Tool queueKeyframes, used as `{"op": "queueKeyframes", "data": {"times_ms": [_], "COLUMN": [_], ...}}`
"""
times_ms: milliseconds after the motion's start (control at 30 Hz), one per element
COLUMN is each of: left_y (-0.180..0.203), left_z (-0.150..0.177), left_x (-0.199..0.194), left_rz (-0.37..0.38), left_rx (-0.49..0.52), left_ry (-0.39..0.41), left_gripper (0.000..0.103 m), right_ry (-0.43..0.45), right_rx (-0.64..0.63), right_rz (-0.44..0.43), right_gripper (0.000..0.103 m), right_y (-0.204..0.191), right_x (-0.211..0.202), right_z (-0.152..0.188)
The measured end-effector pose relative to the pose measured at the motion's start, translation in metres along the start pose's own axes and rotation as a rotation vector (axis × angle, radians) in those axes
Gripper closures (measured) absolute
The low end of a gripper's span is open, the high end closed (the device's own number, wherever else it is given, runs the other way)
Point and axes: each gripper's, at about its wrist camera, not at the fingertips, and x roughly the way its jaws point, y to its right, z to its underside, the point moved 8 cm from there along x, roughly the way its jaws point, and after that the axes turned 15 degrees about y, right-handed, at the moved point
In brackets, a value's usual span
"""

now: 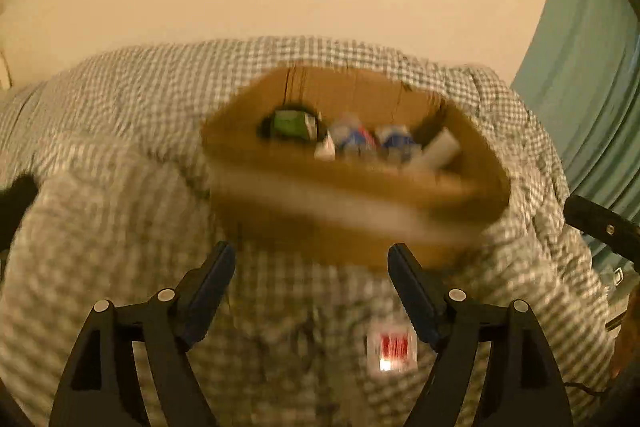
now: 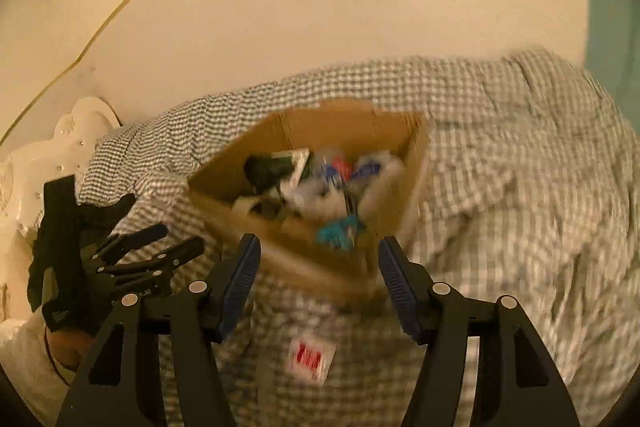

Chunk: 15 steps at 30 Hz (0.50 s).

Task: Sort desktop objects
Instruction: 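Move both open grippers back toward the red-white sachet on the bedspread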

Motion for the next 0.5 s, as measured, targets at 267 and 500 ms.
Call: {"op": "queueKeyframes", "data": {"times_ms": [267,500], "left_y": [0.042,0.042], "left_z": [0.100,0.145], "left_x": [-0.015,0.014], "left_rz": [0.072,0.064], "left_rx": [0.019,0.011], "left_ry": [-0.186,-0.341], "left_gripper": [0.021,0.025], "right_ry": [-0.049,-0.068], "right_rx": [0.018,-0.026], "right_rz": [0.069,0.081], "right_gripper": [0.042,0.039], "right_y": [0.013,0.009], "right_x": [-0.014,-0.013], "right_z": [0.045,0.056]}}
